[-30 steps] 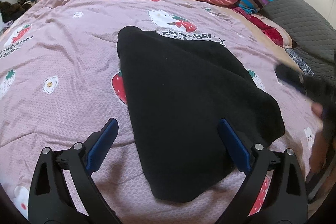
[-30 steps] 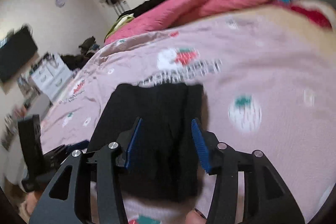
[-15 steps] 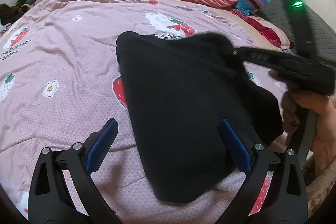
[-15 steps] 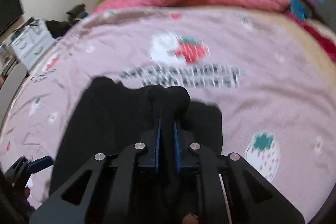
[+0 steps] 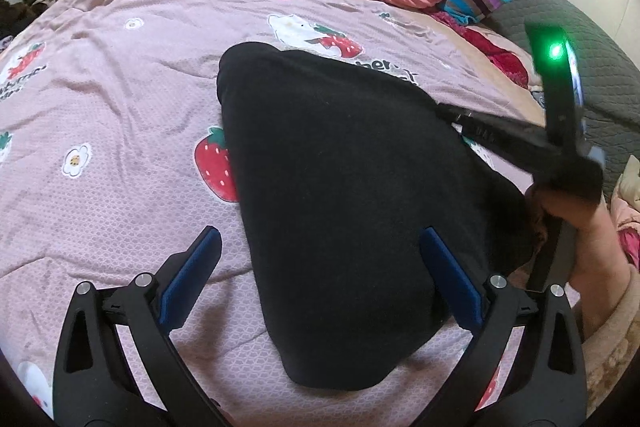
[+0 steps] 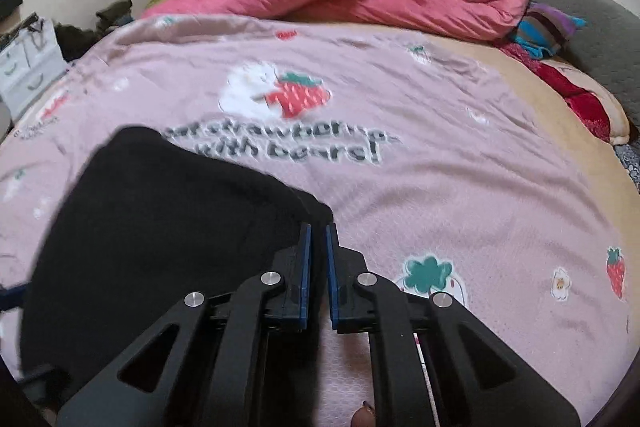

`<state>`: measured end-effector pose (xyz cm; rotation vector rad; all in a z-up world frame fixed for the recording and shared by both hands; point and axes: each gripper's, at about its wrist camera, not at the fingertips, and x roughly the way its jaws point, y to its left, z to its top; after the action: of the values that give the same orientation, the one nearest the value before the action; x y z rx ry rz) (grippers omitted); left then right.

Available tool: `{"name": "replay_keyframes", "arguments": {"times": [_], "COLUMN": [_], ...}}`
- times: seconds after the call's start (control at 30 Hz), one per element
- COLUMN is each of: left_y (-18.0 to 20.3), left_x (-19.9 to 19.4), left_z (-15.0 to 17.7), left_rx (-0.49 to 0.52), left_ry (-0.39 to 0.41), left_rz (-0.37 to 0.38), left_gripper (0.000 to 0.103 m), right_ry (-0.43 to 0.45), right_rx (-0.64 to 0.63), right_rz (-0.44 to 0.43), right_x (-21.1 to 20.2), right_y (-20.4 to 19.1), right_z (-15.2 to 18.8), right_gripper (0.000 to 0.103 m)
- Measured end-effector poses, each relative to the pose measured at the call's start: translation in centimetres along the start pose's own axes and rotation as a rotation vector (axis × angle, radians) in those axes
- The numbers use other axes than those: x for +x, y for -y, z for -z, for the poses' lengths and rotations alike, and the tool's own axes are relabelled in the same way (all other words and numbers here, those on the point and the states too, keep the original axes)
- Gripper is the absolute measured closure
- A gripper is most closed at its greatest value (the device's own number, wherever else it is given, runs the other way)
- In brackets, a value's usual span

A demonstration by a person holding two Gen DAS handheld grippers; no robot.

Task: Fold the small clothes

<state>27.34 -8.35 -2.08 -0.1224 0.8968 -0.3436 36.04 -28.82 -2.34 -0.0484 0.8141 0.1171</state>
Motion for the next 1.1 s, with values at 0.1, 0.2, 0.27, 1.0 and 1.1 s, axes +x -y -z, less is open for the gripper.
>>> {"name": "replay_keyframes", "arguments": {"times": [0.1, 0.2, 0.27, 1.0, 1.1], "left_y": [0.0, 0.0, 0.0, 0.4, 0.5], "left_x": [-0.1, 0.0, 0.0, -4.8, -6.0], "left_z": [0.0, -0.1, -0.1, -1.8, -1.9], "left_rx": [0.006, 0.003, -0.004, -0.021, -0.021], "left_ry": [-0.002, -0.002, -0.003, 0.106, 0.130], "left_rz": [-0.007, -0.011, -0.010, -0.060, -0.060], "left_gripper": [0.010, 0.010, 0.010, 0.009, 0.009], "right_ry": [0.006, 0.013, 0.015, 0.221, 0.251], "right_rx": [0.017, 0.021, 0.039, 0.032, 0.012], "right_rz": [-0.014, -0.013, -0.021, -0.048, -0.040], "right_x": [-0.5, -1.5, -2.3, -15.2, -16.7], "right_y": [0.4, 0.5, 0.8, 0.2, -0.4], "right_z": [0.1, 0.3, 0.5, 2.6, 3.0], "right_gripper": [0.090, 0.080, 0.062, 0.005, 0.005]}}
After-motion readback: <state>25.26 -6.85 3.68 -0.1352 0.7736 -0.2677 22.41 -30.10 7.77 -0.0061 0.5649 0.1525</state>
